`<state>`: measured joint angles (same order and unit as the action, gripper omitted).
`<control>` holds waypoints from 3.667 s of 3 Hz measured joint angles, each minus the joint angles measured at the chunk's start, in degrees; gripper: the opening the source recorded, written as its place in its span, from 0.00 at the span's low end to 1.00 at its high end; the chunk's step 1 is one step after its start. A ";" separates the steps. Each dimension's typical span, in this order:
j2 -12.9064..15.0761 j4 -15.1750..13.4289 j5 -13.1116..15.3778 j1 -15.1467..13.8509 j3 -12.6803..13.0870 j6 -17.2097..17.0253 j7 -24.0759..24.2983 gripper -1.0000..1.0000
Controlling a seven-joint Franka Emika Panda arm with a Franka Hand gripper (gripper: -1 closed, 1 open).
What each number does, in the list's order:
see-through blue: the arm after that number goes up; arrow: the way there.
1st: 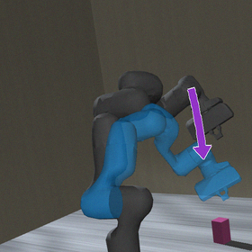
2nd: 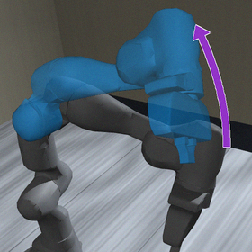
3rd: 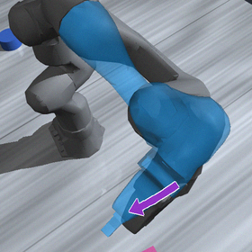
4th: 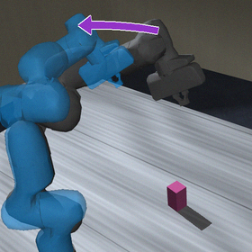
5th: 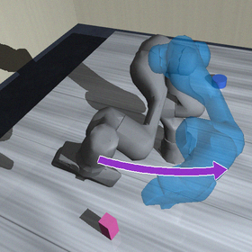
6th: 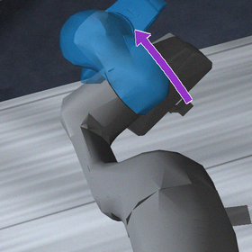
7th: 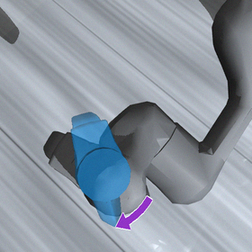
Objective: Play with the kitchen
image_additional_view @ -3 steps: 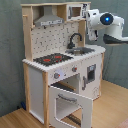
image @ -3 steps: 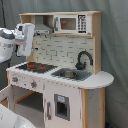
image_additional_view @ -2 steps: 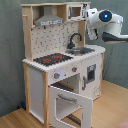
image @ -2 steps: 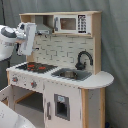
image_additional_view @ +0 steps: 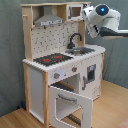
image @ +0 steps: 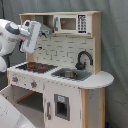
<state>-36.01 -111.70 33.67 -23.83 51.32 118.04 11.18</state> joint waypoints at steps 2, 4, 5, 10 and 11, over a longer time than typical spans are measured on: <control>6.57 3.40 -2.16 -0.02 0.00 -6.36 -9.34 1.00; 11.94 3.65 -5.11 0.00 -0.38 -11.14 -18.51 1.00; 13.68 3.65 -7.02 -0.01 -0.96 -13.30 -23.30 1.00; 26.36 6.78 -11.34 -0.05 -1.98 -24.26 -47.82 1.00; 31.30 10.26 -10.11 -0.05 -1.88 -24.31 -50.10 1.00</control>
<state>-4.71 -101.44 23.57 -23.88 49.44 93.72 -38.92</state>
